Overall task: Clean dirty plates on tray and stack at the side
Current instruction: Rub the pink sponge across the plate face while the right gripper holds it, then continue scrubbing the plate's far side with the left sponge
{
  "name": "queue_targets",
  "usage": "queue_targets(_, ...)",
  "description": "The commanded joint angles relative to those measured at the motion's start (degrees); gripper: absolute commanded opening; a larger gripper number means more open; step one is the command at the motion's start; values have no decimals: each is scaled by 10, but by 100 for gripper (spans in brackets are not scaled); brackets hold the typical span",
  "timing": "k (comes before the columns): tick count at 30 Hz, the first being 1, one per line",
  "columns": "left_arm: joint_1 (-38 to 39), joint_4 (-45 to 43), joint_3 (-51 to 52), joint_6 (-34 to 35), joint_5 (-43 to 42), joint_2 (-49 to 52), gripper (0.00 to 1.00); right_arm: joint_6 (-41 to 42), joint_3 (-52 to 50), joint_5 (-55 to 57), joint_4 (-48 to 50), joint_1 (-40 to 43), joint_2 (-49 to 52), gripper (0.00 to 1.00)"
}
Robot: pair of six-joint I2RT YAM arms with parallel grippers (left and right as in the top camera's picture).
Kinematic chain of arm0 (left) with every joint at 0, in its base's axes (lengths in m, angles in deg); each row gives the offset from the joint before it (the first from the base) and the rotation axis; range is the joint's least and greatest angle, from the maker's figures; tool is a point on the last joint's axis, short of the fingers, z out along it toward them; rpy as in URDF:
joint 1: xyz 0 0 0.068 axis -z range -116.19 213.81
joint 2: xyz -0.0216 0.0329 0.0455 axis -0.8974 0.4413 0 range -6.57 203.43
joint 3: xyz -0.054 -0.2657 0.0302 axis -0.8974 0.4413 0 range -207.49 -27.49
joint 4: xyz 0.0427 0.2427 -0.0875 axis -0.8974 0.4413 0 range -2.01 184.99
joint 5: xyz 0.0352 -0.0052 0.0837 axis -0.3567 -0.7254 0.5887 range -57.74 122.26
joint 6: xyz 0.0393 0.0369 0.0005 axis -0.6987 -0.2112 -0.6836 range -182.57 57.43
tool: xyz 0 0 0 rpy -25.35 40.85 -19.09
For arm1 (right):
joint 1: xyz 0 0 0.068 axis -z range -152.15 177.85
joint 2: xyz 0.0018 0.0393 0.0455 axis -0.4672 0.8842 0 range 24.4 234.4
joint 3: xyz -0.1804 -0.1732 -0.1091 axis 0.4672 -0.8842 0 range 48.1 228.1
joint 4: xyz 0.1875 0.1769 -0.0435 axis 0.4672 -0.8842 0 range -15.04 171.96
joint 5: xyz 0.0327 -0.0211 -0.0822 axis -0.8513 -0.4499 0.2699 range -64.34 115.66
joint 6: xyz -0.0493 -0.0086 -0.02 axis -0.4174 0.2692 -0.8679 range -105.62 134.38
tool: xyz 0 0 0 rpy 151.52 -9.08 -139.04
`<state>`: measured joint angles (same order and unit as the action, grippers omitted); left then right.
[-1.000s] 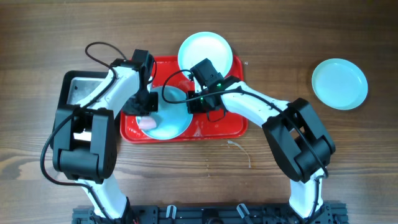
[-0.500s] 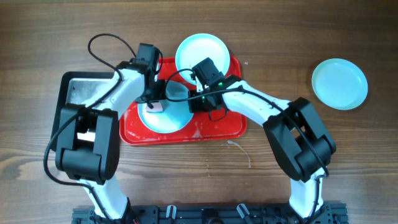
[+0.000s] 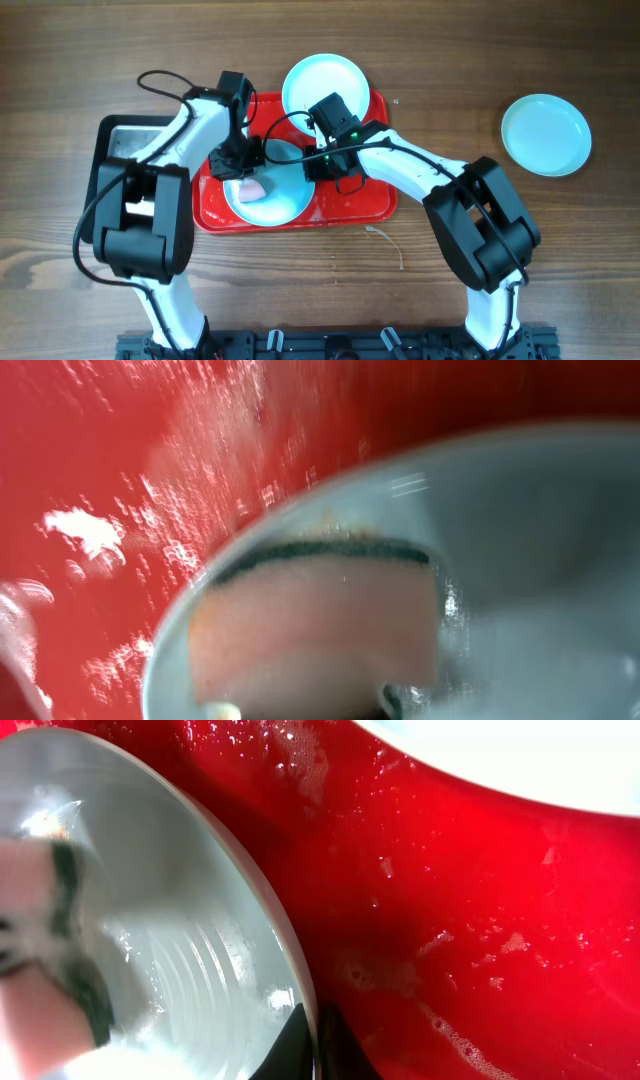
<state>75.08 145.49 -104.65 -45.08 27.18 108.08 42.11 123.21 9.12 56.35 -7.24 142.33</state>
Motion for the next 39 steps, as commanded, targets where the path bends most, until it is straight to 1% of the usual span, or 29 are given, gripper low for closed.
queue_targets(1,-15,43,-9,-63,-120,35,4,-3,2,-3,-1,-3,14,4)
queue_targets(3,-24,45,-10,-83,-138,35,4,-3,2,-3,-1,-3,14,4)
queue_targets(5,-33,43,-10,-83,-130,35,4,-3,2,-3,-2,-3,14,4)
queue_targets(8,-40,20,-9,-77,-70,35,4,-3,2,-3,-2,-3,14,4)
queue_targets(10,-40,-13,-6,-37,9,35,4,-3,2,-3,-2,-3,14,4)
queue_targets(11,-40,-30,-6,-4,55,36,4,-3,2,-3,-2,-3,14,5)
queue_targets(14,-38,-66,-6,80,134,36,4,-3,2,-3,-2,-3,14,4)
queue_targets(16,-34,-85,-6,122,157,36,4,-3,2,-3,-2,-3,14,4)
queue_targets(17,-32,-92,-6,131,157,36,4,-3,2,-3,-2,-3,14,4)
queue_targets(21,-14,-101,-6,134,155,36,4,-3,2,-3,-2,-3,14,4)
queue_targets(22,-8,-97,-6,129,144,36,4,-3,2,-3,-2,-3,14,4)
queue_targets(23,-2,-92,-6,108,116,36,4,-3,2,-3,-2,-3,14,4)
queue_targets(25,6,-71,-6,46,38,36,4,-3,2,-3,-2,-3,14,4)
queue_targets(28,8,-20,-6,-1,-27,36,4,-3,2,-3,-2,-3,14,4)
queue_targets(29,8,1,-6,-26,-47,36,4,-3,2,-3,-2,-3,14,4)
queue_targets(32,7,41,-6,-83,-81,36,4,-3,2,-3,-2,-3,14,4)
queue_targets(34,7,54,-6,-110,-93,36,4,-3,2,-3,-2,-3,14,4)
queue_targets(39,5,66,-24,-106,-76,35,4,-3,2,-6,-2,-3,14,4)
